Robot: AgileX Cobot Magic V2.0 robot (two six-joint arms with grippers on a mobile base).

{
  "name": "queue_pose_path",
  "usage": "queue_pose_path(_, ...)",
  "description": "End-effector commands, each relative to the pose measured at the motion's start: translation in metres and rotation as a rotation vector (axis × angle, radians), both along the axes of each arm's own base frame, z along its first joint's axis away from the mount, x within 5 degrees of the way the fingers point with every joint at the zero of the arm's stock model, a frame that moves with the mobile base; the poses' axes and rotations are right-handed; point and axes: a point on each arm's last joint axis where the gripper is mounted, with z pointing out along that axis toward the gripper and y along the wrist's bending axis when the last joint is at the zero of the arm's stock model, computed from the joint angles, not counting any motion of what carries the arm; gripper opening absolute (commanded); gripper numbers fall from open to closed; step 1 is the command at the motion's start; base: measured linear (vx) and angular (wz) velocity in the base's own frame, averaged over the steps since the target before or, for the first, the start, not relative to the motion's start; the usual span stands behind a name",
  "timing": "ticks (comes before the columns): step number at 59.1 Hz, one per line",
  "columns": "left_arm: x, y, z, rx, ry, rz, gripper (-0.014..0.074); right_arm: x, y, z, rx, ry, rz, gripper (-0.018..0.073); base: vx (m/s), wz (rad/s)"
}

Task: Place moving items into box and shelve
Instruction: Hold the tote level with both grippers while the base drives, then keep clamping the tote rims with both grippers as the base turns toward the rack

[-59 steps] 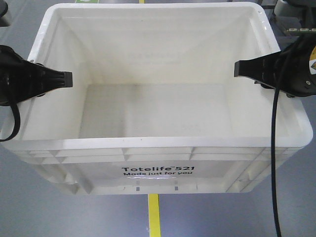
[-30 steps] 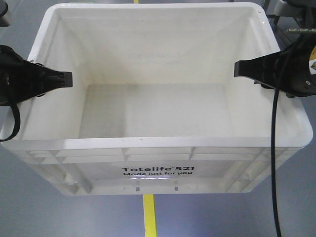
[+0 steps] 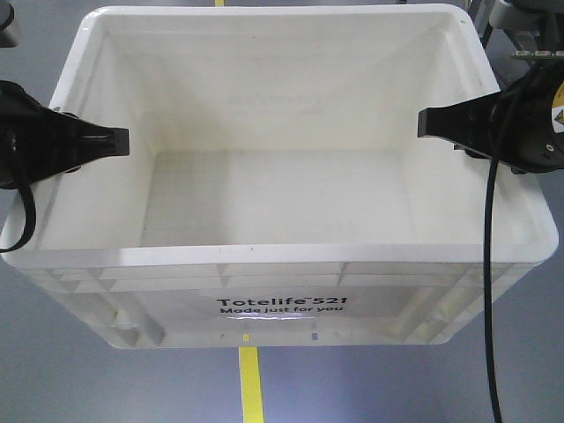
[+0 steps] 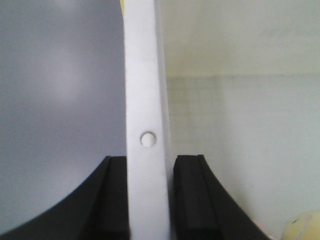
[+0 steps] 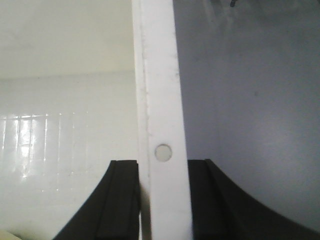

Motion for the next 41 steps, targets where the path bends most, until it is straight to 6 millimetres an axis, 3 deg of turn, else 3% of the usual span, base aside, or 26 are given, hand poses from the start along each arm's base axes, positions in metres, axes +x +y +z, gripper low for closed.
queue_pose_path(1, -0.001, 0.0, 0.0307, -0.033, -0.191, -0.055, 0.0109, 0.0, -0.0046, 0.0257, -0.004, -0.157, 0.03, -0.0011, 0.37, -0.11)
queue_pose_path(41, -0.001, 0.0, 0.0307, -0.033, -0.191, -0.055, 0.0109, 0.0, -0.0046, 0.0257, -0.004, -0.157, 0.03, -0.0011, 0.35, -0.15)
